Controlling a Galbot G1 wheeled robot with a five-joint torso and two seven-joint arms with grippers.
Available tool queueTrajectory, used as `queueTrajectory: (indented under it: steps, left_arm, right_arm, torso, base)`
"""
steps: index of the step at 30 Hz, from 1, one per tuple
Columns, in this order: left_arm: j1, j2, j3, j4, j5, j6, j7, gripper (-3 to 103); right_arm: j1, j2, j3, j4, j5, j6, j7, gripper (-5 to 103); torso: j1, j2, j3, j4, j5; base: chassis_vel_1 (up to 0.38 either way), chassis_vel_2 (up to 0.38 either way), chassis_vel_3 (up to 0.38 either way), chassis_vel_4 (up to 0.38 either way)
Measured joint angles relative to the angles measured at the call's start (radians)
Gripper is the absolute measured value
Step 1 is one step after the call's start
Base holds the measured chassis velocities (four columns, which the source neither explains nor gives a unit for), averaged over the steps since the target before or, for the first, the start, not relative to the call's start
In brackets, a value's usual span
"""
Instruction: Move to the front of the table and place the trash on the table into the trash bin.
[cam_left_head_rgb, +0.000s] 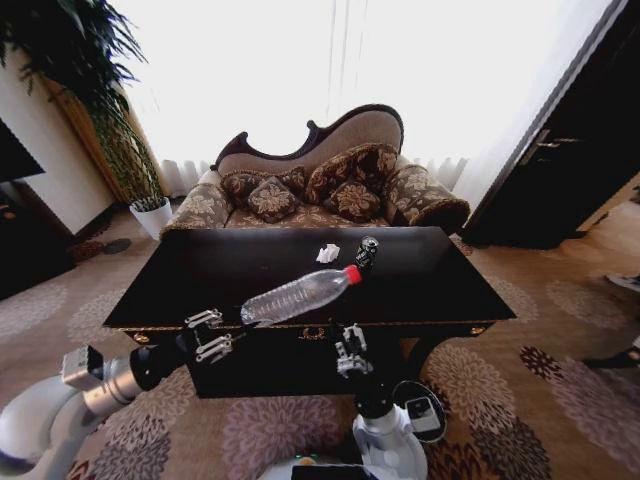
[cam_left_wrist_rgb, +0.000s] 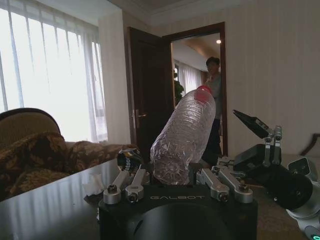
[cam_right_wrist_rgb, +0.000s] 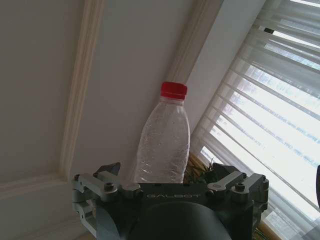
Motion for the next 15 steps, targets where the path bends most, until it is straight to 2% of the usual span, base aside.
queueTrajectory:
  steps: [1, 6, 10, 15]
  left_arm:
    - [0.002, 0.000, 0.026, 0.002, 0.045, -0.001, -0.008, 35]
    - [0.010, -0.009, 0.090, 0.015, 0.127, -0.009, -0.013, 35]
    - [0.011, 0.001, 0.114, 0.017, 0.142, -0.010, -0.013, 35]
    - [0.014, 0.062, 0.140, 0.011, 0.161, -0.010, -0.015, 35]
  right_arm:
    - [-0.001, -0.001, 0.000, -0.003, -0.007, 0.004, -0.006, 100]
    - [-0.003, 0.000, 0.000, -0.009, -0.022, 0.011, -0.018, 100]
    - [-0.006, 0.001, 0.001, -0.010, -0.023, 0.013, -0.028, 100]
    - [-0.005, 0.003, -0.001, -0.033, -0.057, 0.024, -0.048, 100]
  torso:
    - [0.000, 0.000, 0.000, 0.0000, -0.0002]
    - [0.000, 0.000, 0.000, 0.0000, -0.0002]
    - [0.000, 0.000, 0.000, 0.0001, -0.0003]
    - [0.000, 0.000, 0.000, 0.0000, -0.0002]
  base:
    - [0.000, 0.000, 0.000, 0.000]
    - [0.000, 0.000, 0.000, 0.000]
    - [0.000, 0.000, 0.000, 0.000]
    - [0.000, 0.000, 0.000, 0.000]
